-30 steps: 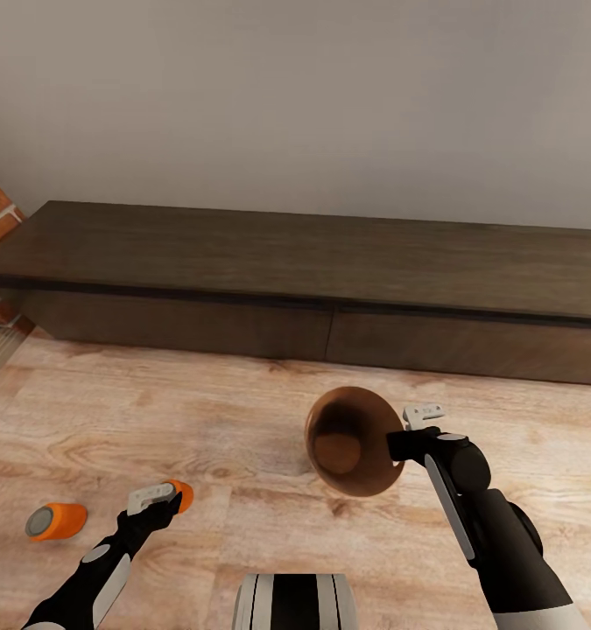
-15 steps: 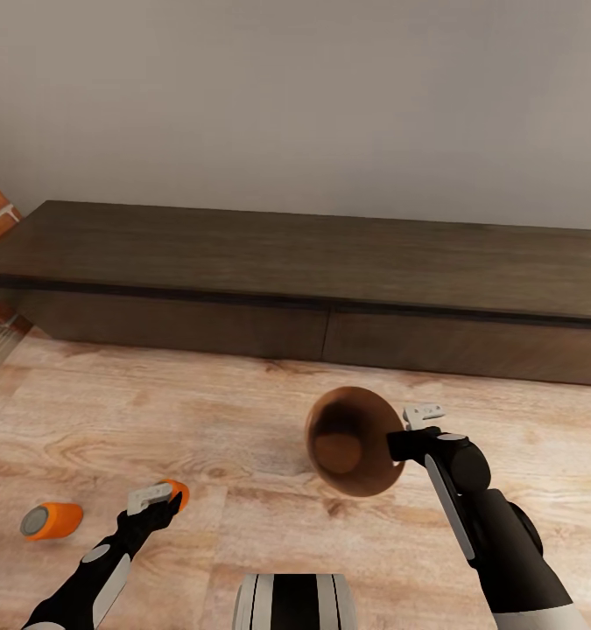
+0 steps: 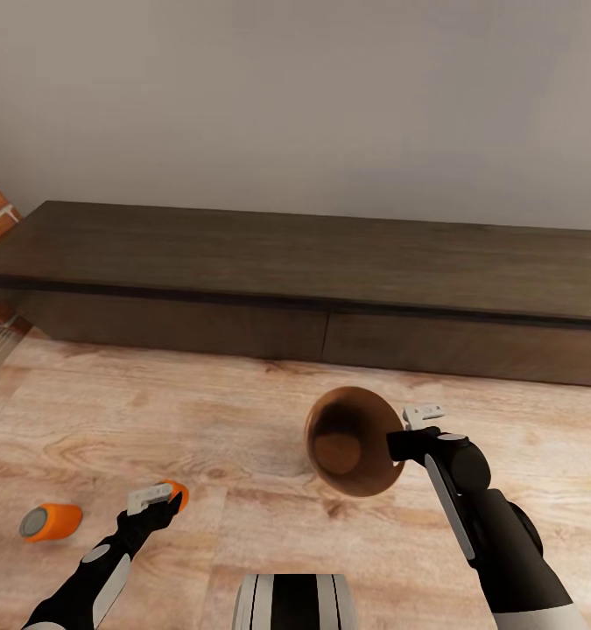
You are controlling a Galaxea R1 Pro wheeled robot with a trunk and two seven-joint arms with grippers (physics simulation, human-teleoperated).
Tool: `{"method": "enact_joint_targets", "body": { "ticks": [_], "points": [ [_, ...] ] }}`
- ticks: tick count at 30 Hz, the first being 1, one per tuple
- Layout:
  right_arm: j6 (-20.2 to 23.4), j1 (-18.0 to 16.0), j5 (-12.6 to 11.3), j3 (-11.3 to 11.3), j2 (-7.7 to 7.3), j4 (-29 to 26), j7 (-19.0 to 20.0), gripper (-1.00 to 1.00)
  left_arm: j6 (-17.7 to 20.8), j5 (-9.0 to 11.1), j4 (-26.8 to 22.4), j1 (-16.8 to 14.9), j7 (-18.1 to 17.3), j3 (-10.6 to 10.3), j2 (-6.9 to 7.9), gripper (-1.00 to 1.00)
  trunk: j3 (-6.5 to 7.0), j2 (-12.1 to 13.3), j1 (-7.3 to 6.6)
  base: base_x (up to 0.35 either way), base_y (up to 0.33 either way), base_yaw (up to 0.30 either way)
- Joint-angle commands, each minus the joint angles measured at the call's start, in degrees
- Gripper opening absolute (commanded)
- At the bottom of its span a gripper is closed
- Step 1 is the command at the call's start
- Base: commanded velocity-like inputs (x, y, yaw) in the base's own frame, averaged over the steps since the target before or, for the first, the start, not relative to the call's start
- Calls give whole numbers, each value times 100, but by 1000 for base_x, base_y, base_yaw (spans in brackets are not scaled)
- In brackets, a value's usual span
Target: Put the three can of soda from the living room inside the tash can in the kitchen.
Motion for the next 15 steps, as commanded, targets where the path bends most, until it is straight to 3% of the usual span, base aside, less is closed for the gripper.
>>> {"method": "enact_joint_targets", "body": {
  "ticks": [1, 15],
  "points": [
    [-3, -2, -108, -4, 1, -3, 74, -100, 0, 0, 0, 0, 0, 0, 0, 100, 0, 0, 0, 44, 0, 0],
    [-3, -2, -109, -4, 1, -3, 74, -100, -2, 0, 0, 0, -2, 0, 0, 100, 0, 0, 0, 8, 0, 0]
  ]
}}
